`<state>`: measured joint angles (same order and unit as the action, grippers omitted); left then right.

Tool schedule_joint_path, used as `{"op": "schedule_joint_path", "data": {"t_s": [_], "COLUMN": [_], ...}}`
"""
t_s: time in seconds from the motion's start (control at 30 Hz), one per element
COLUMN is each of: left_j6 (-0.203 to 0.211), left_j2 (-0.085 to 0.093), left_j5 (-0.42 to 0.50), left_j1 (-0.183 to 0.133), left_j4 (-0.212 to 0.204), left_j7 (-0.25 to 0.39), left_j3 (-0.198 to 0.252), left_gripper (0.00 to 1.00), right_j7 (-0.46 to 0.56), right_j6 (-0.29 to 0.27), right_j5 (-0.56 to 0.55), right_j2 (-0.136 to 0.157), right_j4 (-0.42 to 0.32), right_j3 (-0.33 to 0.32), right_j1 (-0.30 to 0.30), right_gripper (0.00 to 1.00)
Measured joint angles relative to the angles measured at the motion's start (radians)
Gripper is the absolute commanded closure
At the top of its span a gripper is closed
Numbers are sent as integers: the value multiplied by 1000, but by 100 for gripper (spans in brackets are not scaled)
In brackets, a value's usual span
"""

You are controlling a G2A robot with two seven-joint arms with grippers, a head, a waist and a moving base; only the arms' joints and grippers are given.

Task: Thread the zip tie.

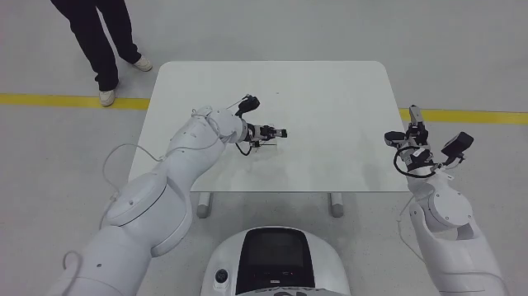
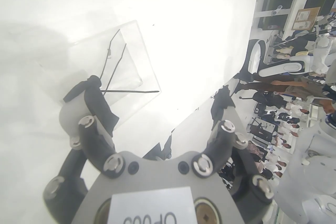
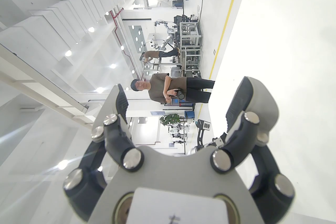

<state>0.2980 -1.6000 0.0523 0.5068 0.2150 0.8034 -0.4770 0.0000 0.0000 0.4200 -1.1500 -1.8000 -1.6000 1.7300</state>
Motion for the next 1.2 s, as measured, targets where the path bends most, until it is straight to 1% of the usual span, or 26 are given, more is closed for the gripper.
{"op": "schedule_joint_path", "data": {"t_s": [0.17, 0.33, 0.5, 0.67, 0.73, 0.9, 0.93, 1.03, 1.07, 1.2], "left_j6": [7, 15, 27, 37, 42, 42, 42, 38, 36, 35], "left_j2": [1, 3, 5, 8, 10, 25, 28, 36, 36, 36], "left_j5": [3, 4, 6, 17, 20, -7, -18, -92, -112, -95], "left_j1": [2, 3, 4, 4, -2, -43, -51, -75, -77, -76], "left_j4": [1, 4, 11, 10, 10, 33, 36, 45, 44, 43], "left_j7": [35, 50, 92, 109, 102, 66, 67, 91, 91, 89], "left_j3": [1, 2, 4, 1, -2, -2, 1, 26, 30, 29], "left_gripper": [0, 0, 0, 0, 0, 0, 0, 0, 0, 0], "right_j7": [0, 0, 0, 0, 0, 0, 0, 0, 0, 0], "right_j6": [0, 0, 0, 0, 0, 0, 0, 0, 0, 0], "right_j5": [0, 0, 0, 0, 0, 0, 0, 0, 0, 0], "right_j2": [0, 0, 0, 0, 0, 0, 0, 0, 0, 0], "right_j4": [0, 0, 0, 0, 0, 0, 0, 0, 0, 0], "right_j3": [0, 0, 0, 0, 0, 0, 0, 0, 0, 0], "right_j1": [0, 0, 0, 0, 0, 0, 0, 0, 0, 0], "right_gripper": [0, 0, 0, 0, 0, 0, 0, 0, 0, 0]}}
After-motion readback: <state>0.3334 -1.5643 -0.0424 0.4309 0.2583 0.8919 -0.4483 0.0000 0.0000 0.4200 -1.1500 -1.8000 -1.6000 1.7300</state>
